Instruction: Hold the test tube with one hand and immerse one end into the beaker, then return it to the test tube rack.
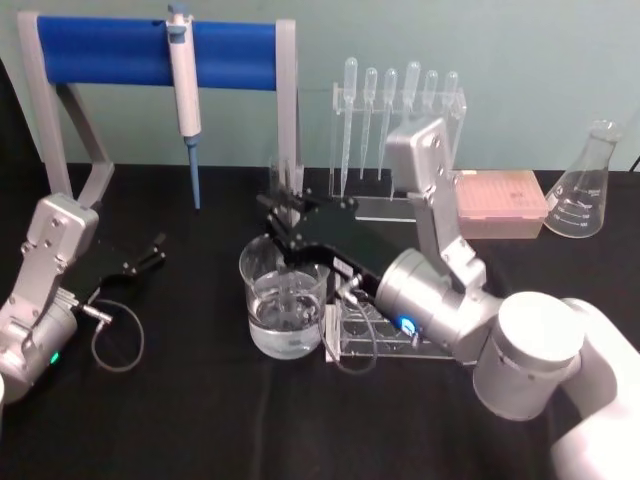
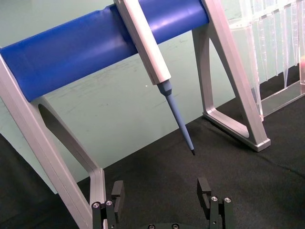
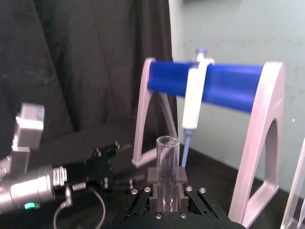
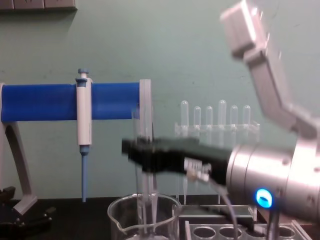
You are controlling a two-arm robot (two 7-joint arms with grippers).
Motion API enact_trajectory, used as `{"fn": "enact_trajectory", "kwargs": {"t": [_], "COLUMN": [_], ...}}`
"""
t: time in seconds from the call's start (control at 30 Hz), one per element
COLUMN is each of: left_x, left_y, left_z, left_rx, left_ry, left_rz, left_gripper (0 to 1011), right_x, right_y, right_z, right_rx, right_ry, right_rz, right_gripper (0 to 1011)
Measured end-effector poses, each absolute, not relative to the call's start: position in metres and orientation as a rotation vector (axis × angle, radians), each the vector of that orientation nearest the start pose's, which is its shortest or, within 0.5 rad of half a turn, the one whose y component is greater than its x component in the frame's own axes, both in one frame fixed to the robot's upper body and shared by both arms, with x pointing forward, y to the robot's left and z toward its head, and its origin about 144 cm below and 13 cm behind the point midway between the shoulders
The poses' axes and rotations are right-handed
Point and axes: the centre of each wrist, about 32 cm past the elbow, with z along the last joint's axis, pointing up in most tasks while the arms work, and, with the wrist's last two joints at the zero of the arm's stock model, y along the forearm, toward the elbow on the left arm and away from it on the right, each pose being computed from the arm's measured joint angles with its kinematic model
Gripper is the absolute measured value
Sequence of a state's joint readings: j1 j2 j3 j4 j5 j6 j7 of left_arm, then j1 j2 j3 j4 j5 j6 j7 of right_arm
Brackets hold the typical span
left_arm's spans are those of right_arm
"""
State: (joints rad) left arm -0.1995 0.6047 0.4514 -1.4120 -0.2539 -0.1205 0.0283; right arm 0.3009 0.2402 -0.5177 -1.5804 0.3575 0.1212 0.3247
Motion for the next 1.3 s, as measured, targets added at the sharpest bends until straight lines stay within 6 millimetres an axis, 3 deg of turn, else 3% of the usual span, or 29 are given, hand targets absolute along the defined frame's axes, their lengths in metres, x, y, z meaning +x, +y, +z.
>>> {"fn": "enact_trajectory", "kwargs": {"t": [0.27, 0.4, 1.3], "left_x": [0.489, 0.489, 0.489], "left_y": [0.310, 0.310, 0.310], "left_z": [1.140, 1.140, 1.140], "left_rx": [0.304, 0.304, 0.304], "left_ry": [-0.285, -0.285, -0.285], "left_rz": [1.248, 1.248, 1.248], "left_gripper": [1000, 1000, 1000], "right_x": [0.494, 0.492, 0.493], "right_y": [-0.138, -0.137, -0.138], "right_z": [1.181, 1.176, 1.178], "right_rx": [0.002, 0.003, 0.004], "right_ry": [-0.004, -0.006, -0.006], "right_rz": [-0.750, -0.757, -0.759], "right_gripper": [226, 226, 226]}}
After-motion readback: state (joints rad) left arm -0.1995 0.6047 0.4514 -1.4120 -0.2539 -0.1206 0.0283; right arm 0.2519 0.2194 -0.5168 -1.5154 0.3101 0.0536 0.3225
